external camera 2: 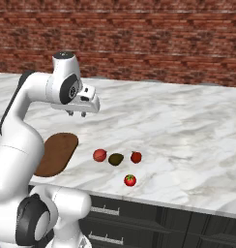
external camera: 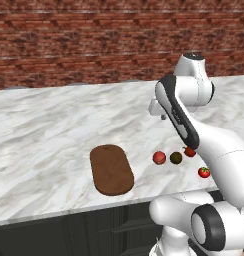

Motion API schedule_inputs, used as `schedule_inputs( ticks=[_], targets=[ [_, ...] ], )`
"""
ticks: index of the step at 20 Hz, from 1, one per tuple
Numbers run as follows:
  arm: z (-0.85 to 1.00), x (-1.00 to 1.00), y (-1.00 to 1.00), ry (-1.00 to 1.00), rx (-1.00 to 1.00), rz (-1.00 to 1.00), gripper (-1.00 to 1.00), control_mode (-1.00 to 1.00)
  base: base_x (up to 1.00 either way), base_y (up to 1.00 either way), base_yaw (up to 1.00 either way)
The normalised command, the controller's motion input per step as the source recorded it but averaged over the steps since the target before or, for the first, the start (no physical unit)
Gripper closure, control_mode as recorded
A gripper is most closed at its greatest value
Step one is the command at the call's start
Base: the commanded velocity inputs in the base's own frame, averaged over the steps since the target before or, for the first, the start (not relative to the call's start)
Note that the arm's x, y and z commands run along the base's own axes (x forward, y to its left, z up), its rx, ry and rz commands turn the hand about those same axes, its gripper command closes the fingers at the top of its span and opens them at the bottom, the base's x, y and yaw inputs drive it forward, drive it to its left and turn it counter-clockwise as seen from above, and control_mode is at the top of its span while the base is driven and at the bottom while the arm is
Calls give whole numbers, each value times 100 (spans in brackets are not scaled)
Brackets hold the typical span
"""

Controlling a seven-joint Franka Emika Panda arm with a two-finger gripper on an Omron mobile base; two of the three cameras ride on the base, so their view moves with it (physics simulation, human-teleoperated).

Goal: Place the avocado, onion, tomato, and bell pepper on the cutting board.

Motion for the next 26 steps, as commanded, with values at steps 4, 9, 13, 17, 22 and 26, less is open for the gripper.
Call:
schedule_inputs(
  ticks=[4,9,13,17,22,26],
  targets=[
    [0,-12,3,0,0,0,-100,-100,0,0,0],
    [-4,-30,0,0,4,0,-100,-100,0,0,0],
    [-32,0,0,14,-4,0,-100,-100,0,0,0],
    [-29,6,0,4,0,0,-100,-100,0,0,0],
    [-18,10,0,0,0,0,-100,-100,0,0,0],
    [-20,14,-2,0,0,0,-100,-100,0,0,0]
  ],
)
